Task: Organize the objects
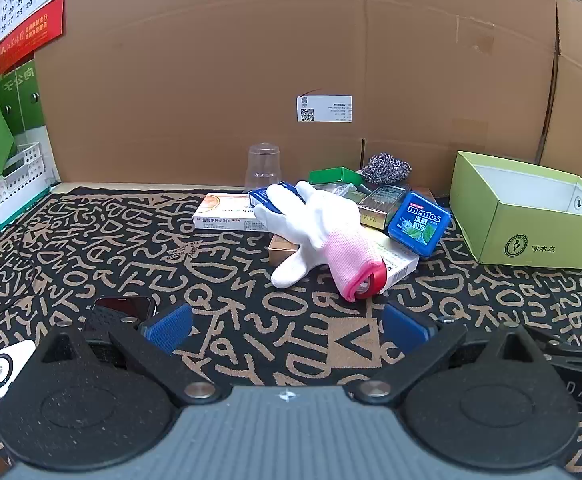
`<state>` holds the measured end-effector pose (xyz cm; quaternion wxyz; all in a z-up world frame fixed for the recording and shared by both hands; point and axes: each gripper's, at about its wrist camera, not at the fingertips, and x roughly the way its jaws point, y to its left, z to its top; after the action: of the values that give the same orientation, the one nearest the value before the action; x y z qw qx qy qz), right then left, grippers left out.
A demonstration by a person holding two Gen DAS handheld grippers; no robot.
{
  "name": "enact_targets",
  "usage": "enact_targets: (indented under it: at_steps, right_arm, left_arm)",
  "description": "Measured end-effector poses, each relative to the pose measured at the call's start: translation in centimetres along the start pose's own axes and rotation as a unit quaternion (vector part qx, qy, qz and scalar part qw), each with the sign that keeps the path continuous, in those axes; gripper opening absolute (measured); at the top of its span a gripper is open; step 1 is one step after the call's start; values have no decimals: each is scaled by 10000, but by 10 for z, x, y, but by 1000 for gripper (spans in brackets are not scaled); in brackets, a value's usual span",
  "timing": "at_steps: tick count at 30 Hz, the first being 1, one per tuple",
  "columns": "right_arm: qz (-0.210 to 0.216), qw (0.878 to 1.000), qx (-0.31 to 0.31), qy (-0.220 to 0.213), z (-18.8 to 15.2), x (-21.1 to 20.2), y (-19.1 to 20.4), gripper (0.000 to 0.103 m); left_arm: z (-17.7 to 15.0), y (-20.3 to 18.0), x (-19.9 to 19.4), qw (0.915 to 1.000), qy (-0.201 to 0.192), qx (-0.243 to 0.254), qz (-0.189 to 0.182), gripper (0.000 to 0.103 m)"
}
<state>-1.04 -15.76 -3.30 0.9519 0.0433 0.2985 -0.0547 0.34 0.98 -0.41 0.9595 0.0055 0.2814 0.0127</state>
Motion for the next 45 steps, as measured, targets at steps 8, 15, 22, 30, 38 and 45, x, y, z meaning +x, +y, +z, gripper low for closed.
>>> enact_targets:
  at_steps: [8,15,22,30,38,45]
  right_arm:
    - [6,10000,-14,31,-1,2,2,103]
    - [20,10000,-26,55,-1,3,2,103]
    - [20,10000,-26,76,0,5,3,103]
    - [31,9999,-34,103,-1,7,5,103]
    - [42,9999,-49,122,-1,8,7,103]
    - [45,9999,-55,129,-1,9,7,103]
  left_arm:
    - [0,0,0,10000,6,5,4,103]
    - [0,0,0,10000,7,-5,11,103]
    - [-1,-2,0,10000,24,19,3,103]
    - [-2,-2,1,10000,38,29,4,103]
    - [-2,-1,3,10000,72,6,-12,103]
    - [-2,0,5,10000,96,-3,-12,103]
